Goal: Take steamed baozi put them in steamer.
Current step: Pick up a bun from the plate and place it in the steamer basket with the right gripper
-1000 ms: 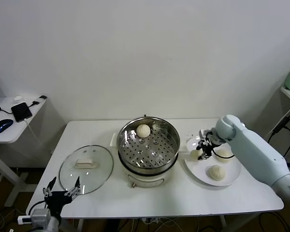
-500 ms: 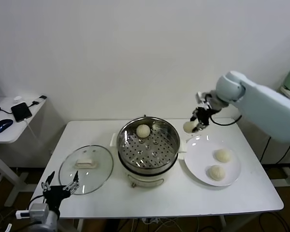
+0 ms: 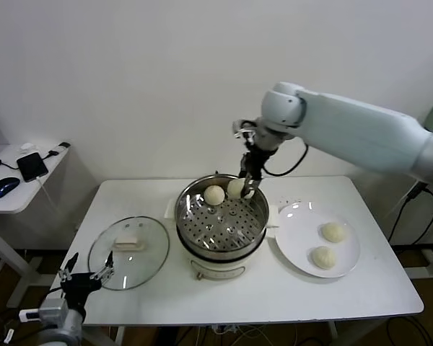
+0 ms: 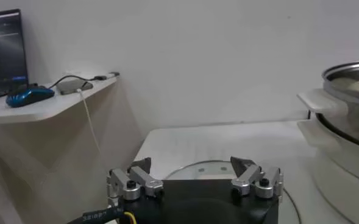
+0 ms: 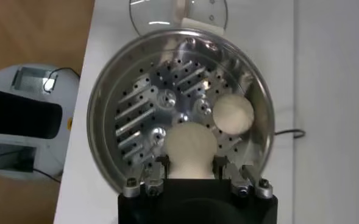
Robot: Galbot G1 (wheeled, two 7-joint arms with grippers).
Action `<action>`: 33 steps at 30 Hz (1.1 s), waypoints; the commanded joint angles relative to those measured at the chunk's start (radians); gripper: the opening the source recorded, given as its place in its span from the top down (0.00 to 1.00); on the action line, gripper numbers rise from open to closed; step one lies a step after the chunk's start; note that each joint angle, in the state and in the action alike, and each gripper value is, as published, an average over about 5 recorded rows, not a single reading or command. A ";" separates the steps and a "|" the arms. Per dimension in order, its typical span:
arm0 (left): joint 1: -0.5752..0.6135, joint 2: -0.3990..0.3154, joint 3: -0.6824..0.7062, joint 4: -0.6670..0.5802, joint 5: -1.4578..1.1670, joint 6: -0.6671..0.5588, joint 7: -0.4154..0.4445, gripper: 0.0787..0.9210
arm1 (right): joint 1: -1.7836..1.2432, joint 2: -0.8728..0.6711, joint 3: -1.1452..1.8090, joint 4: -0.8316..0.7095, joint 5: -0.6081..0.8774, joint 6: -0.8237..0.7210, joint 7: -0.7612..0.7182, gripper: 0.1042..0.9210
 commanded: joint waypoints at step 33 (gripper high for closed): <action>-0.028 -0.008 -0.026 0.035 -0.067 0.030 0.008 0.12 | -0.138 0.146 0.040 -0.037 -0.111 -0.123 0.073 0.20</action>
